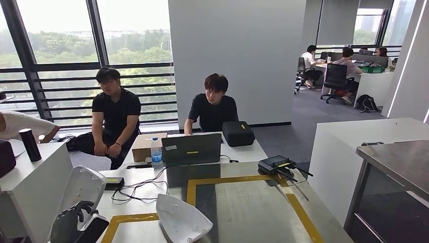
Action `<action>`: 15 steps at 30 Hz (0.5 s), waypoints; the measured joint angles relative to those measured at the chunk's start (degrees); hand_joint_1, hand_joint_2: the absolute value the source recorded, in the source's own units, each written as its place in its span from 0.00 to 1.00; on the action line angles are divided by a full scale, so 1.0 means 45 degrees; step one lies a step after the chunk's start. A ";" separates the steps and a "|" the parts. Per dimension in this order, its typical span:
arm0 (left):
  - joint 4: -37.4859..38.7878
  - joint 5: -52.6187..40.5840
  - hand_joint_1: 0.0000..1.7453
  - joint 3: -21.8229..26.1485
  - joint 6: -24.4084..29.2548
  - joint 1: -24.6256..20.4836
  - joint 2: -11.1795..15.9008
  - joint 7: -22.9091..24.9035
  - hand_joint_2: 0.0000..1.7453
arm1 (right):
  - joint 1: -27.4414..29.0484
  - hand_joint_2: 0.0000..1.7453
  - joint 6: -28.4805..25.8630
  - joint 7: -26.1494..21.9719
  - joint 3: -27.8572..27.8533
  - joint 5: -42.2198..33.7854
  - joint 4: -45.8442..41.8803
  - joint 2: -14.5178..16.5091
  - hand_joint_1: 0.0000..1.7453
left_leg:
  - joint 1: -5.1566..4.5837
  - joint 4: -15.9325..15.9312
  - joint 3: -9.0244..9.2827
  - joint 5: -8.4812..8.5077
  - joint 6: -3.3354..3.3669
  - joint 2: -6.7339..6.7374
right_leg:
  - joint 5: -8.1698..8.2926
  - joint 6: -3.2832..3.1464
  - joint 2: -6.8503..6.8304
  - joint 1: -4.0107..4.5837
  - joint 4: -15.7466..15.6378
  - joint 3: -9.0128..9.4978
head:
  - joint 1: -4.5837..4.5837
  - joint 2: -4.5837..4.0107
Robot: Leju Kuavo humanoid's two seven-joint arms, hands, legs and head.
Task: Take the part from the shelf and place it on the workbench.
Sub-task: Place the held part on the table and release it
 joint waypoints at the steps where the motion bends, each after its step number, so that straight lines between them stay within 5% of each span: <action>1: 0.0304 -0.0335 1.00 -0.0233 0.0044 -0.0156 -0.0151 0.0027 1.00 | -0.0009 0.00 0.0024 -0.0028 0.0006 0.0041 0.0000 -0.0005 0.00 | 0.0000 0.0001 0.0000 0.0000 0.0001 0.0000 | 0.0002 0.0004 0.0000 0.0000 -0.0009 0.0006 | 0.0000 0.0000; 15: 0.2171 -0.3985 1.00 -0.3360 0.0806 -0.0188 -0.2459 0.1043 1.00 | -0.0086 0.00 0.0123 -0.0111 0.0028 0.0184 0.0000 -0.0035 0.00 | -0.0006 0.0001 0.0000 -0.0031 0.0043 -0.0014 | 0.0008 0.0042 0.0015 -0.0001 -0.0075 0.0046 | 0.0005 0.0000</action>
